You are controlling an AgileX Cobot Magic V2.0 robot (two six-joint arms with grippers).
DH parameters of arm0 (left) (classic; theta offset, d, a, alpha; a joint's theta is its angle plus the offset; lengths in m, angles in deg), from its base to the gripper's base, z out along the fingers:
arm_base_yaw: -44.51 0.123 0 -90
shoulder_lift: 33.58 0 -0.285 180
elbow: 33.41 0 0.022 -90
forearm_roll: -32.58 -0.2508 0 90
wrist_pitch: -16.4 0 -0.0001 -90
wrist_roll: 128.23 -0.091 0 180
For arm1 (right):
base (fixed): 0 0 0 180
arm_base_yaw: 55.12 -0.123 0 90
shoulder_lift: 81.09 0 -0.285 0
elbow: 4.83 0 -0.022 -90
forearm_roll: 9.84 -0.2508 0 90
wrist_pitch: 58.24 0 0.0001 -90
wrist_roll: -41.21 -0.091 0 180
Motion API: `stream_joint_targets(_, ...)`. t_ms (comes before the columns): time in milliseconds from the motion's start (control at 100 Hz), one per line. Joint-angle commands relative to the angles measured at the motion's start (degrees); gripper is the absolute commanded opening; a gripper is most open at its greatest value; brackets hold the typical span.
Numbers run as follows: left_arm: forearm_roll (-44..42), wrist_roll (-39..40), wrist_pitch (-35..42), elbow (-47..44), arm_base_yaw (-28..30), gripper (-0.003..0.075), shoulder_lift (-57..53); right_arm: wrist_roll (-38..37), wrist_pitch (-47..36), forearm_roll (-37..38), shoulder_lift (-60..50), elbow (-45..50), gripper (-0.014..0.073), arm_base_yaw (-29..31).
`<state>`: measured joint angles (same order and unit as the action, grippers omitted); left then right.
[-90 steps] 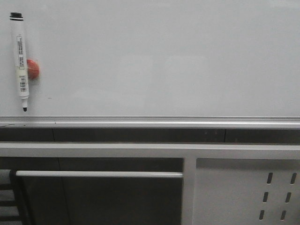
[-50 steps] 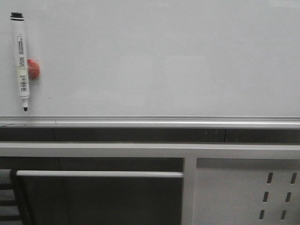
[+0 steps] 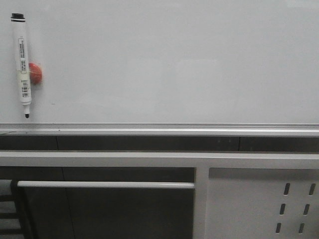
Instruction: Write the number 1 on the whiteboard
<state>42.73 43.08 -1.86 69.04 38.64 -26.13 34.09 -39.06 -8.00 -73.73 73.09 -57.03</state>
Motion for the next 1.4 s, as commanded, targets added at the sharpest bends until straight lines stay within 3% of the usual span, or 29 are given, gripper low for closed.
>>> stream_joint_targets(0,3.28,0.54,6.19,-1.26,0.19,-0.0018,-1.61,0.24,-1.30,-0.31,-1.25,1.61,-0.0062,0.31)
stream_joint_targets(90,18.30,0.54,8.26,-1.26,0.19,-0.0018,-1.61,0.24,-3.00,0.27,-1.25,1.61,-0.0062,0.31)
stream_joint_targets(180,26.69,0.54,9.93,-1.26,0.19,-0.0018,-1.61,0.24,-9.40,-0.82,-1.25,1.61,-0.0062,0.31)
stream_joint_targets(400,51.26,0.54,11.99,-1.26,0.19,-0.0018,-1.61,0.24,-27.43,-17.21,-1.25,1.61,-0.0062,0.31)
stream_joint_targets(570,52.18,0.54,12.55,-0.18,0.19,-0.0018,-1.51,0.24,-34.53,-33.18,-1.25,1.11,-0.0062,0.19)
stream_joint_targets(760,43.55,-2.21,9.30,3.77,0.19,-0.0014,-0.21,0.24,-38.92,-35.88,-1.25,-0.25,-0.0062,0.19)
stream_joint_targets(840,39.49,-5.41,8.70,6.84,0.19,0.0017,1.07,0.24,-38.03,-36.06,-1.25,-1.47,-0.0062,0.19)
stream_joint_targets(910,37.75,-9.35,7.17,9.79,0.19,0.0089,2.76,0.24,-34.84,-35.78,-1.25,-3.11,-0.0062,0.19)
stream_joint_targets(1060,37.61,-18.89,2.84,15.84,0.19,0.0287,9.35,0.34,-20.00,-24.96,-0.46,-9.17,-0.0060,0.19)
stream_joint_targets(1170,37.61,-27.21,-0.11,19.61,0.19,0.0321,16.01,0.68,-10.39,-20.90,1.36,-13.92,-0.0053,0.19)
stream_joint_targets(1260,38.05,-32.31,-0.54,21.77,0.09,0.0321,20.85,3.24,-6.86,-20.90,3.15,-17.10,0.0019,0.19)
stream_joint_targets(1390,38.05,-37.70,0.00,24.12,-1.75,0.0321,25.82,9.79,-2.83,-20.90,4.83,-20.58,0.0214,0.19)
